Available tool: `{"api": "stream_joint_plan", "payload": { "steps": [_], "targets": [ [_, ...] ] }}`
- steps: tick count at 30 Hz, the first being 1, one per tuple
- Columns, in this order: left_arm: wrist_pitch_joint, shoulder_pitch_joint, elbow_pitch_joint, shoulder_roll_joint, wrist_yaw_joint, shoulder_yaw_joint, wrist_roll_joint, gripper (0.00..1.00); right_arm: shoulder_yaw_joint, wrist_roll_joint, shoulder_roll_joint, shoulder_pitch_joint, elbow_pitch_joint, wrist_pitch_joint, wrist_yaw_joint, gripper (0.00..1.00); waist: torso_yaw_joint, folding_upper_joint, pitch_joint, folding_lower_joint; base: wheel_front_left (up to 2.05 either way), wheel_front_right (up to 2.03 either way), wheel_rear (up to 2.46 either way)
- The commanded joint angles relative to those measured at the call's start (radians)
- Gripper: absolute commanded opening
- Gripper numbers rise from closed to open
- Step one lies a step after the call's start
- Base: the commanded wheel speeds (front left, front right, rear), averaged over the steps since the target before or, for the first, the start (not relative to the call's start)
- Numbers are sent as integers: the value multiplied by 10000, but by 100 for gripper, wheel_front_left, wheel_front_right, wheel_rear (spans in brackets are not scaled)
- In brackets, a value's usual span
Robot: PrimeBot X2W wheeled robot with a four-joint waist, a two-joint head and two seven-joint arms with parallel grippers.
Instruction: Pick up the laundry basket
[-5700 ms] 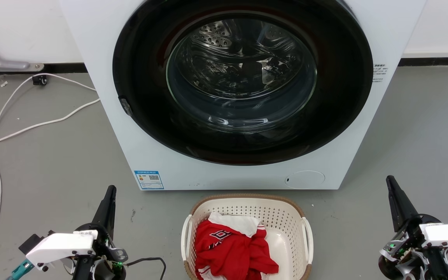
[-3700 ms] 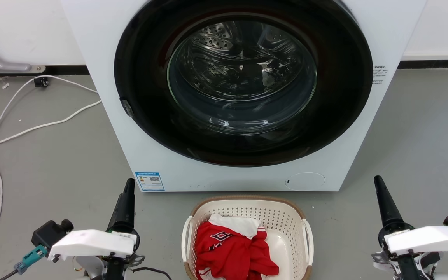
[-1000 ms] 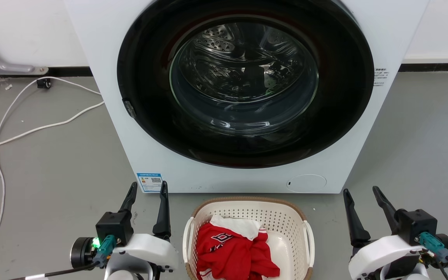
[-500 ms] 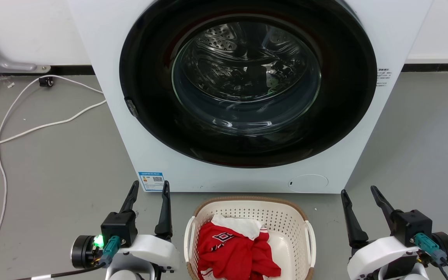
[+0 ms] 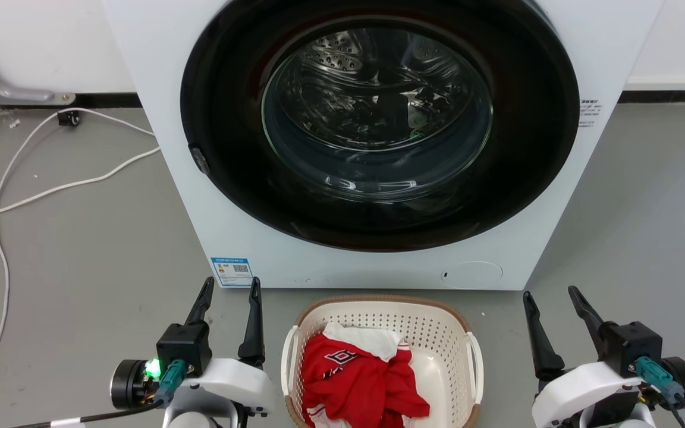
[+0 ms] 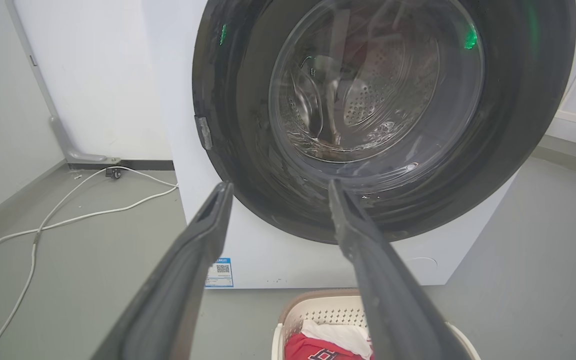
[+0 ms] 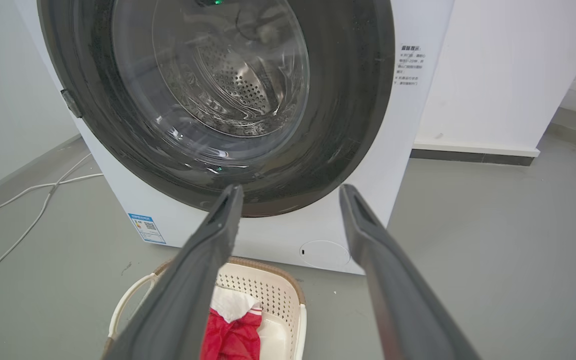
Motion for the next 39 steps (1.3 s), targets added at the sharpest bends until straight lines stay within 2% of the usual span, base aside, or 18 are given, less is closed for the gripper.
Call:
{"api": "stream_joint_plan", "payload": {
  "steps": [1, 10, 16, 29, 39],
  "targets": [
    [-27, -170, 41, 21, -35, -14, -24, 100, -1, 18, -9, -56, 38, 40, -3, 100, 6, 0, 119, 0, 0, 0, 0],
    [-27, -700, 412, 23, -38, 37, -128, 100, 30, 159, -7, -680, 326, 178, -3, 100, -67, 0, 1658, 0, 0, 0, 0],
    [-27, -1372, 1102, 21, -214, 107, -217, 100, 61, 394, -7, -1361, 870, 468, -3, 100, -80, 0, 2944, 0, 0, 0, 0],
    [-27, -4015, 4761, 146, -929, 174, -679, 100, 206, 934, -7, -3555, 2984, 1636, -3, 100, -311, 0, 5618, 0, 0, 0, 0],
    [535, -6255, 7598, 338, -1396, -11, -961, 100, 275, 1320, -5, -5667, 5556, 2113, -3, 100, -424, 0, 6997, 0, 0, 0, 0]
  ]
}}
